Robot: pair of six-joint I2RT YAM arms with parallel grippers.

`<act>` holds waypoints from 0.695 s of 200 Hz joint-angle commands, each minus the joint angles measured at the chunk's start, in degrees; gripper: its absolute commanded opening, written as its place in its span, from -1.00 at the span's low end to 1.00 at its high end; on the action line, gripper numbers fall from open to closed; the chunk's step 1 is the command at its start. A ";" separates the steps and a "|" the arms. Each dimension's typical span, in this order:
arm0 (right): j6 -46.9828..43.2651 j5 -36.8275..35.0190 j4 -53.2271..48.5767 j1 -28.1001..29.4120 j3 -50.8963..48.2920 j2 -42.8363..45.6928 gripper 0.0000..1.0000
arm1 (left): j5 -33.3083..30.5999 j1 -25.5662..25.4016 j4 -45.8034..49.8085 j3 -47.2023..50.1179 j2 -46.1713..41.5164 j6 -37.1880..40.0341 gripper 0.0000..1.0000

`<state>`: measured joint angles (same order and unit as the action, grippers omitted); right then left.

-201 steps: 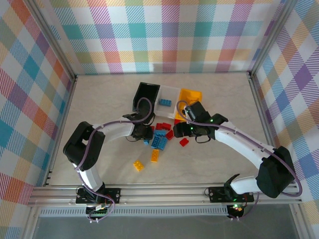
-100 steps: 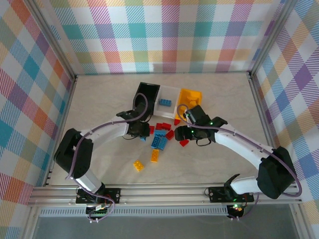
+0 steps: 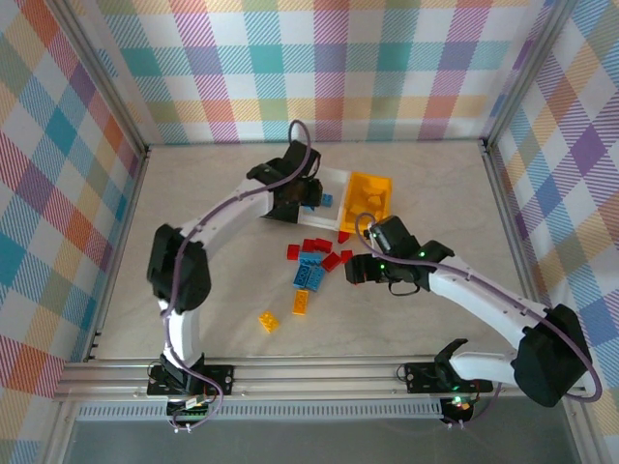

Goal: Sort the legos into containers by color

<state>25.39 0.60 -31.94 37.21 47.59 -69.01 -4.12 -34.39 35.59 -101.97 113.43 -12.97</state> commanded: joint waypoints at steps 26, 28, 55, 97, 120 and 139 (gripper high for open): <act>1.16 1.85 0.93 0.36 -1.00 1.48 0.52 | 0.08 0.38 0.63 -13.13 12.08 4.64 -0.53; 1.16 1.90 0.94 0.39 -0.94 1.48 0.52 | 0.12 0.38 0.80 -13.79 12.59 4.69 -0.53; 0.82 2.40 0.26 0.41 -1.18 1.68 0.52 | 0.29 0.39 2.77 -20.76 18.58 5.50 -0.53; 1.15 3.02 -0.31 0.49 -2.42 2.84 0.52 | 0.49 0.82 6.85 -29.65 25.66 5.94 -0.42; 1.33 2.63 -0.66 0.49 -2.61 3.56 0.52 | 1.10 0.91 7.20 -30.30 26.06 5.77 -0.34; 1.42 2.72 -0.71 0.49 -2.42 3.60 0.52 | 1.60 0.91 7.63 -30.30 25.73 5.65 -0.22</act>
<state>26.20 2.48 -32.21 37.21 45.52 -66.63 -3.75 -33.91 40.64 -130.34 139.24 -7.86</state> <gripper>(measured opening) 0.761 0.352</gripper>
